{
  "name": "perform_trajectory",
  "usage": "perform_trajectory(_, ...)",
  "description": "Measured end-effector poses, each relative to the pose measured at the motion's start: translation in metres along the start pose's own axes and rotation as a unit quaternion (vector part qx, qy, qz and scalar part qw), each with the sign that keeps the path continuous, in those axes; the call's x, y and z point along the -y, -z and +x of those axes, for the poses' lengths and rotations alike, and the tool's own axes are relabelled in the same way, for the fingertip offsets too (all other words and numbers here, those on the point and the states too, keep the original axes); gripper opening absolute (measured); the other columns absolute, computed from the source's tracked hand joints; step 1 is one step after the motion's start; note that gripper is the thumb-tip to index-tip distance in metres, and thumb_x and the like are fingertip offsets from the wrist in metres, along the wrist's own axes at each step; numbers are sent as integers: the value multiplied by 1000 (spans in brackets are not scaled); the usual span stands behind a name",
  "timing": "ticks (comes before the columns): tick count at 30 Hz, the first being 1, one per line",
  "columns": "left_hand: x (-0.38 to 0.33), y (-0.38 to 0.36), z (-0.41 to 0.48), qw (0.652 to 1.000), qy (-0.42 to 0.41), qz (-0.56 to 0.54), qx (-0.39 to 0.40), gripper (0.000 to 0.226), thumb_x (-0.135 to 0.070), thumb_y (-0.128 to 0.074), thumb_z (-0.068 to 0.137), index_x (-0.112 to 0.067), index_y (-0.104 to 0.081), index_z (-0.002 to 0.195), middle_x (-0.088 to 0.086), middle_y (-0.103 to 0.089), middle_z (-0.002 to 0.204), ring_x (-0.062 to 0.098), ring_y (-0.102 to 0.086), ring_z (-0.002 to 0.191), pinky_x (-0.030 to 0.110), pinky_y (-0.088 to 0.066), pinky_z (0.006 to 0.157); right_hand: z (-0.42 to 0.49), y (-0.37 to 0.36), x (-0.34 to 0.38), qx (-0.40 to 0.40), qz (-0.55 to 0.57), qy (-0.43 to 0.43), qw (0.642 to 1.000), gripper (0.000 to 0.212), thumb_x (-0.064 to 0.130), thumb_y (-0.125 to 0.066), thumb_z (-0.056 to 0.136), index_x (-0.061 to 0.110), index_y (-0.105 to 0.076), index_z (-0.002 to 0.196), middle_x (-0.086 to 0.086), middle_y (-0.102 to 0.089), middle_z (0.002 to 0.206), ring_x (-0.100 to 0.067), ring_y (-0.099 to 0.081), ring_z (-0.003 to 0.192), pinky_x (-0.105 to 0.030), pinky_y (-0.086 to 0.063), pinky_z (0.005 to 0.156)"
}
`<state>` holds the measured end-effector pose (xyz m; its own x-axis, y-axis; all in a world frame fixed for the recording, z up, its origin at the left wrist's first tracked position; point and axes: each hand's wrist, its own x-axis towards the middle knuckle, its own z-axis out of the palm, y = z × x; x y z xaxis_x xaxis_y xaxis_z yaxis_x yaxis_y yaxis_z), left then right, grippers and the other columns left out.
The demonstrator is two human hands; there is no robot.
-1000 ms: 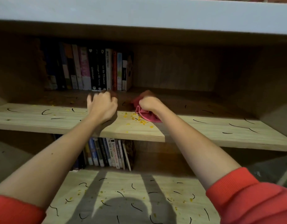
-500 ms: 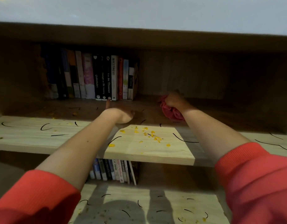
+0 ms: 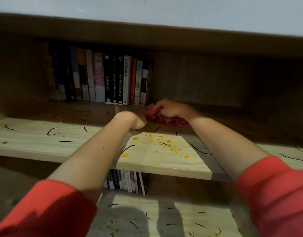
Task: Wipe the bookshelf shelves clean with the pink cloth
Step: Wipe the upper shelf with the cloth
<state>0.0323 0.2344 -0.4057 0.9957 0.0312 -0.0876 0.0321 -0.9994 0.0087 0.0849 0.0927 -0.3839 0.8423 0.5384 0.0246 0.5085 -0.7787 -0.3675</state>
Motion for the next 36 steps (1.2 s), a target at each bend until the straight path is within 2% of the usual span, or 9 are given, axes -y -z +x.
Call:
perform_trajectory(4, 2, 5, -19, 992, 17, -123, 26, 47, -36, -21, 101, -13, -47, 133, 17, -59, 125, 30, -53, 119, 49, -26, 111, -27, -5, 1, -23, -20, 1, 1000, 47, -5, -41, 87, 20, -64, 118, -1, -59, 124, -31, -58, 109, -48, -45, 97)
perform_trajectory(6, 8, 6, -30, 982, 14, -181, 47, 44, -35, -25, 101, -11, -60, 93, 16, -67, 84, 24, -65, 76, 32, -47, 81, -37, -7, 8, -28, -19, -7, 999, 47, -6, -39, 88, 19, -62, 121, -1, -58, 124, -33, -57, 110, -48, -45, 97)
perform_trajectory(8, 14, 6, -43, 987, 7, -159, 17, 42, -33, -26, 102, -11, -58, 89, 12, -62, 92, 22, -57, 80, 31, -39, 79, -47, -9, 16, -14, -21, -11, 1000, 46, -3, -40, 89, 21, -62, 121, 0, -59, 119, -32, -59, 106, -47, -47, 94)
perform_trajectory(12, 22, 1, -73, 984, -15, -123, -126, 39, -30, -31, 101, -22, -51, 133, 4, -47, 141, 25, -35, 133, 52, -3, 112, -72, -8, 29, 20, -5, 0, 1000, 35, 4, -48, 89, 18, -63, 116, -14, -63, 117, -39, -58, 107, -49, -47, 94)
perform_trajectory(17, 29, -28, -107, 956, -30, -172, -235, 31, -31, -36, 100, -29, -57, 123, -10, -54, 130, 14, -42, 128, 48, 6, 113, -102, 8, 34, -26, 60, -21, 998, 32, -4, -39, 93, 5, -60, 116, -4, -64, 87, -6, -55, 53, -11, -39, 45)
perform_trajectory(20, 26, -38, -112, 945, -24, -200, -257, 32, -33, -34, 100, -29, -60, 119, -12, -53, 130, 11, -42, 127, 47, 7, 113, -108, 0, 34, -36, 34, -70, 996, 31, -2, -36, 94, 7, -62, 108, -1, -58, 75, -7, -48, 51, -10, -33, 34)
perform_trajectory(27, 24, -44, -111, 934, 15, -216, -285, 36, -35, -32, 100, -24, -61, 117, -7, -54, 130, 12, -42, 127, 48, 9, 113, -106, -29, 53, -59, 104, -33, 992, 27, 0, -38, 93, 3, -59, 110, -2, -57, 73, -4, -51, 46, -13, -32, 33)
perform_trajectory(31, 23, -43, -111, 927, 17, -226, -299, 38, -35, -31, 100, -20, -61, 118, -4, -54, 131, 14, -39, 129, 48, 9, 113, -112, -1, 42, -77, 113, -83, 987, 26, 5, -36, 98, 7, -55, 80, 2, -49, 63, -5, -42, 39, -11, -29, 32)
perform_trajectory(36, 26, -44, -111, 926, 21, -223, -305, 40, -36, -28, 101, -21, -58, 123, -3, -49, 139, 14, -24, 140, 46, 11, 113, -110, -7, 34, -52, 72, -114, 989, 22, 8, -37, 98, 2, -57, 92, -2, -55, 68, -11, -51, 54, -17, -38, 40)
